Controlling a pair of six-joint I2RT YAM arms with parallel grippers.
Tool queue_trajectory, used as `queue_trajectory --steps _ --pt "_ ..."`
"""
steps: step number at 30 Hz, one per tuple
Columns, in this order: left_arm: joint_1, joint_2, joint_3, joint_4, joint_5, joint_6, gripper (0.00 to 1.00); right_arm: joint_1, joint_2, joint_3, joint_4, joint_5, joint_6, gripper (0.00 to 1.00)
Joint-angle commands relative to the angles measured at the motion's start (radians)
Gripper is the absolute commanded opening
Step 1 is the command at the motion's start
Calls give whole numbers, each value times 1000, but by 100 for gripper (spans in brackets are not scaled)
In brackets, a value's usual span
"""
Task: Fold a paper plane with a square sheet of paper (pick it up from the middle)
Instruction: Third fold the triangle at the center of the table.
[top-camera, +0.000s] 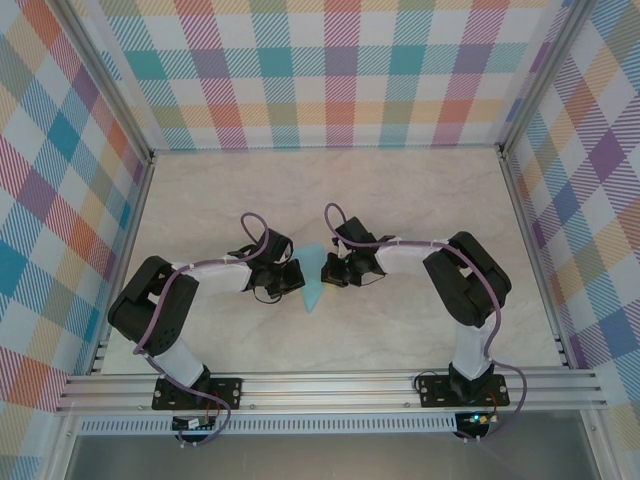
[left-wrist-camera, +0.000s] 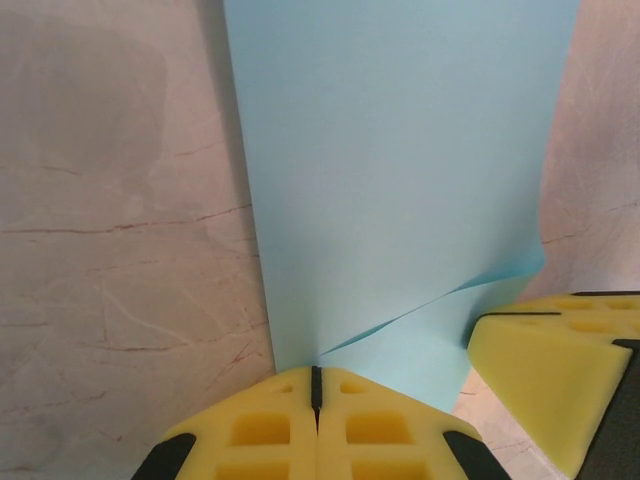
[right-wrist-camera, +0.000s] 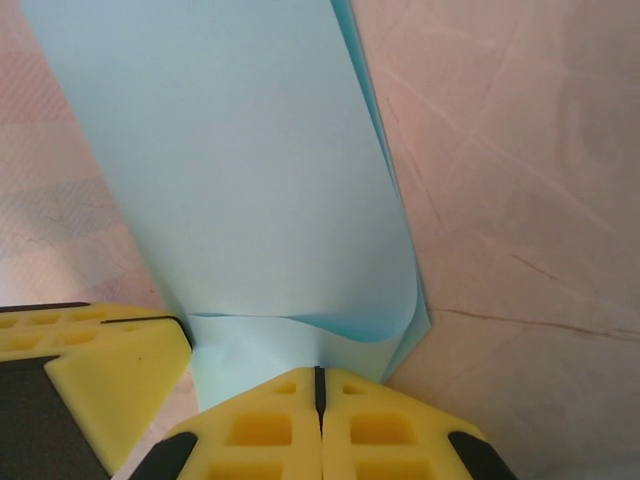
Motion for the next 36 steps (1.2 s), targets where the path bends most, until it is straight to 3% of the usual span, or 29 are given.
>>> queue_trajectory --steps 1,11,20,29,36 --pt "-8 -10 -26 -87 -59 8 3 -13 -9 50 -19 39 -21 6" --pt "-7 -11 -24 -87 -58 10 3 -29 67 25 -21 56 -4 5" --pt "-7 -14 -15 -94 -60 14 3 -30 -22 54 -65 111 -37 5" --pt "-7 -12 -3 -99 -59 23 3 -32 61 74 -94 93 -28 5" --pt "-7 -17 6 -106 -57 35 3 -33 -42 111 -153 184 -63 6"
